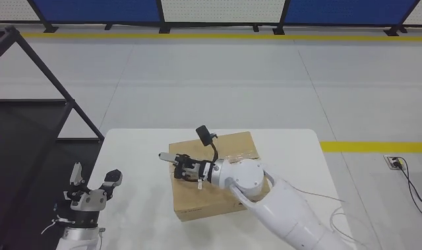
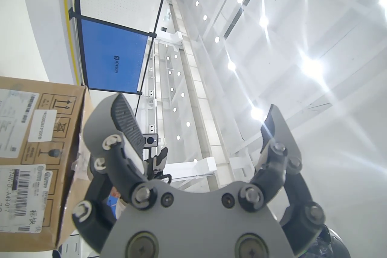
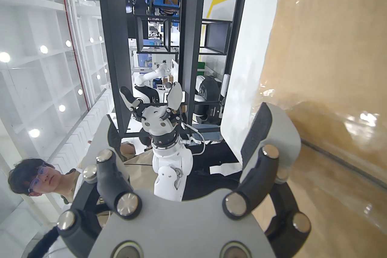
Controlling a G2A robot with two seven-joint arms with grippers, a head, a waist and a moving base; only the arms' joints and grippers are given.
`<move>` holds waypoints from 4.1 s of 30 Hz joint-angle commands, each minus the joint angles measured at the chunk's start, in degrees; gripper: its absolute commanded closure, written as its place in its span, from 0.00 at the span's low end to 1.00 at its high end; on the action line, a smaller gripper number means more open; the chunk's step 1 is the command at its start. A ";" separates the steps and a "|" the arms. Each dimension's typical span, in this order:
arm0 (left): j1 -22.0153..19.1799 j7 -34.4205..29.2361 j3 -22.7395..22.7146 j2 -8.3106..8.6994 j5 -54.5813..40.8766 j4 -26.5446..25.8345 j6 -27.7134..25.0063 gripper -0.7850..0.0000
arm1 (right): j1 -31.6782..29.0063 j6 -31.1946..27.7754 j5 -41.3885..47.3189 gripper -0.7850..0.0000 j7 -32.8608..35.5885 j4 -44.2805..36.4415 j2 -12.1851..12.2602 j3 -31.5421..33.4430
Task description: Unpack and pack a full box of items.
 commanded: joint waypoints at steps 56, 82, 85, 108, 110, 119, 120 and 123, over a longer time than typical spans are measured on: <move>0.00 0.00 0.00 0.00 0.00 0.00 0.00 0.00 | -29.59 2.65 -9.16 0.00 -2.01 -20.30 9.12 40.29; 0.00 0.00 0.00 0.00 0.00 0.00 0.00 0.00 | -24.42 0.55 -6.83 0.00 -0.58 -12.37 8.37 35.73; 0.00 0.00 0.00 0.00 0.00 0.00 0.00 0.00 | -26.81 -0.26 -6.42 0.00 -1.01 -13.77 8.81 37.79; 0.00 0.00 0.00 0.00 0.00 0.00 0.00 0.00 | -38.07 -9.03 -3.52 0.00 -2.76 -24.81 11.14 52.44; 0.00 0.00 0.00 0.00 0.00 0.00 0.00 0.00 | -38.07 -9.02 -3.52 0.00 -2.77 -24.81 11.13 52.44; 0.00 0.00 0.00 0.00 0.00 0.00 0.00 0.00 | -38.07 -9.02 -3.52 0.00 -2.77 -24.81 11.14 52.44; 0.00 0.00 0.00 0.00 0.00 0.00 0.00 0.00 | -38.07 -9.02 -3.52 0.00 -2.77 -24.81 11.14 52.44; 0.00 0.00 0.00 0.00 0.00 0.00 0.00 0.00 | -38.07 -9.02 -3.52 0.00 -2.77 -24.81 11.14 52.44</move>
